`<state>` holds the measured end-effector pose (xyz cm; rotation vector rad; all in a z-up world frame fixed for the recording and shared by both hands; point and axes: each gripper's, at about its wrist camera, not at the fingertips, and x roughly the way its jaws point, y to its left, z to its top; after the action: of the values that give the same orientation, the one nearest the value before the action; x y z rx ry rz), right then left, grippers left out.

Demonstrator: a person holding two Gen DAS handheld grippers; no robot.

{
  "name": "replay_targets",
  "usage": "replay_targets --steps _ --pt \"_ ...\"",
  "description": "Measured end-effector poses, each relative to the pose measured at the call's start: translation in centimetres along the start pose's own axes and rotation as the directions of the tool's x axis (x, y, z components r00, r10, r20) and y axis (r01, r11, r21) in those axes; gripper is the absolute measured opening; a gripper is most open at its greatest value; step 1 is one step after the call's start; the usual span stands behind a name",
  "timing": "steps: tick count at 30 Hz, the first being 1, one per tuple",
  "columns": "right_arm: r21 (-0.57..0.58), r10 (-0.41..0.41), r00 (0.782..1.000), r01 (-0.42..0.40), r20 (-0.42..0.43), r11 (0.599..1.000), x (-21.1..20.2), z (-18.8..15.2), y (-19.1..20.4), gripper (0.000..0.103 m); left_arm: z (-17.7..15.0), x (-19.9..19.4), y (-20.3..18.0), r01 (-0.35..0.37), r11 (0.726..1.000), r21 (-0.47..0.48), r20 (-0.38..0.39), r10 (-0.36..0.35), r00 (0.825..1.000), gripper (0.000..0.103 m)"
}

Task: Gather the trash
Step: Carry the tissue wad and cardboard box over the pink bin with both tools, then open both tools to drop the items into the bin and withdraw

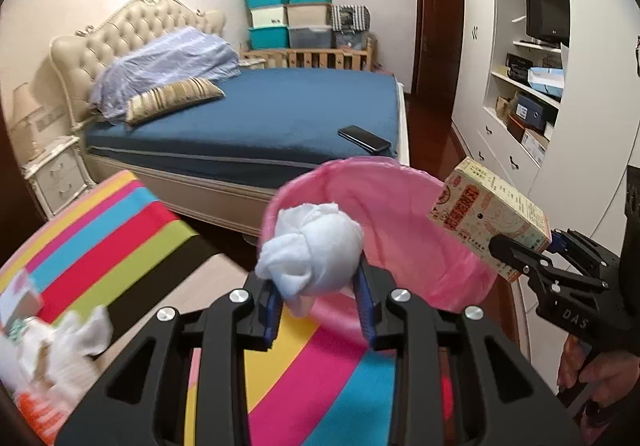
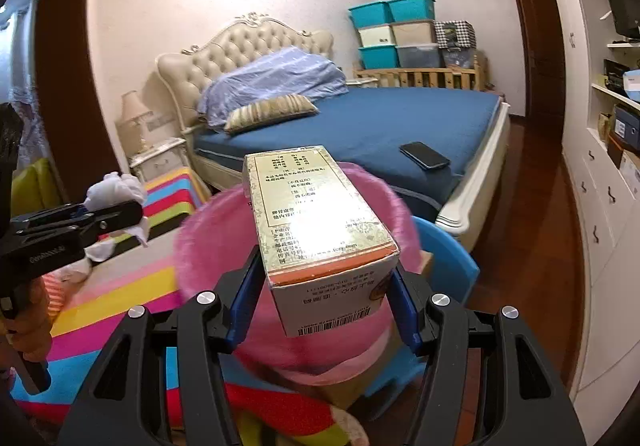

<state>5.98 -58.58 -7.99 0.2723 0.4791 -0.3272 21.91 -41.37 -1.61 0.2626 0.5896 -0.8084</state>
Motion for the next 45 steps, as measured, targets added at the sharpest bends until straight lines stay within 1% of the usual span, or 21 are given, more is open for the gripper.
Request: replay_targets --steps 4,7,8,9,10,11,12,13,15,16,18,19,22,26,31,34,38,42,45 --pt "-0.013 -0.013 1.000 0.013 0.002 1.000 1.2 0.5 -0.7 0.057 1.0 3.4 -0.9 -0.001 1.000 -0.003 -0.024 0.001 1.000 0.032" --pt "-0.015 -0.005 1.000 0.005 -0.004 1.000 2.1 0.7 -0.7 0.057 1.6 5.1 -0.8 0.006 1.000 -0.018 -0.037 -0.006 0.999 0.033" --pt "-0.015 -0.004 1.000 0.003 -0.010 1.000 2.7 0.8 -0.9 0.058 1.9 5.5 -0.7 0.015 1.000 -0.027 -0.039 -0.016 0.999 0.038" --pt "-0.015 -0.005 1.000 0.005 -0.015 1.000 2.9 0.7 -0.7 0.059 2.0 5.9 -0.6 0.025 0.999 -0.038 -0.043 -0.026 0.999 0.049" --pt "-0.020 -0.004 1.000 0.004 -0.018 1.000 3.4 0.8 -0.8 0.059 2.1 6.1 -0.6 0.030 0.998 -0.047 -0.044 -0.032 0.999 0.057" --pt "-0.026 -0.010 1.000 0.010 -0.015 1.000 3.6 0.8 -0.8 0.063 2.0 5.8 -0.3 0.026 0.998 -0.052 -0.030 -0.028 0.999 0.071" --pt "-0.024 -0.016 1.000 0.015 -0.008 1.000 3.5 0.7 -0.8 0.075 1.9 5.6 -0.2 0.011 0.999 -0.052 -0.003 -0.012 1.000 0.076" --pt "-0.013 -0.020 1.000 0.020 0.001 1.000 3.2 0.7 -0.9 0.076 1.8 5.3 0.1 -0.002 0.999 -0.048 0.018 0.003 1.000 0.078" --pt "0.014 -0.006 1.000 0.006 0.016 1.000 2.4 0.6 -1.3 0.076 1.4 4.4 0.8 -0.014 0.999 -0.051 0.025 0.016 1.000 0.083" --pt "0.016 -0.012 1.000 0.012 0.023 1.000 1.9 0.4 -1.4 0.076 1.1 3.6 1.1 -0.017 0.998 -0.061 0.032 0.019 0.999 0.085" --pt "0.014 -0.023 0.999 0.023 0.027 1.000 0.9 0.0 -1.3 0.076 0.7 1.9 1.9 -0.031 0.996 -0.081 0.055 0.036 0.998 0.095" --pt "0.018 -0.020 0.999 0.020 0.027 1.000 0.4 -0.3 -1.2 0.076 0.3 1.1 2.3 -0.040 0.995 -0.089 0.068 0.046 0.997 0.097" --pt "0.033 -0.009 1.000 0.008 0.030 0.999 -1.3 -1.1 -0.8 0.081 -0.9 -1.3 3.0 -0.057 0.991 -0.122 0.084 0.067 0.994 0.098" --pt "0.038 0.022 0.999 -0.023 0.030 0.999 -3.1 -2.2 0.5 0.085 -3.0 -4.4 3.5 -0.086 0.987 -0.136 0.065 0.096 0.993 0.098" --pt "0.005 0.071 0.997 -0.071 0.000 0.997 -4.0 -3.5 3.4 0.086 -6.5 -8.4 3.8 -0.104 0.991 -0.087 0.074 0.111 0.991 0.098" --pt "-0.026 0.099 0.995 -0.100 -0.028 0.995 -3.9 -4.0 5.4 0.086 -8.6 -10.8 4.3 -0.131 0.989 -0.062 0.070 0.135 0.988 0.098" --pt "-0.057 0.147 0.988 -0.150 -0.055 0.987 -3.8 -4.6 8.7 0.086 -11.5 -14.9 5.6 -0.215 0.975 -0.056 0.095 0.220 0.971 0.098" --pt "-0.102 0.196 0.977 -0.204 -0.087 0.974 -3.9 -5.1 12.3 0.086 -14.5 -18.9 8.1 -0.284 0.954 -0.093 0.103 0.293 0.951 0.098" --pt "-0.149 0.234 0.966 -0.250 -0.111 0.957 -4.1 -5.6 15.3 0.086 -16.8 -21.8 10.2 -0.349 0.928 -0.133 0.090 0.362 0.928 0.098"
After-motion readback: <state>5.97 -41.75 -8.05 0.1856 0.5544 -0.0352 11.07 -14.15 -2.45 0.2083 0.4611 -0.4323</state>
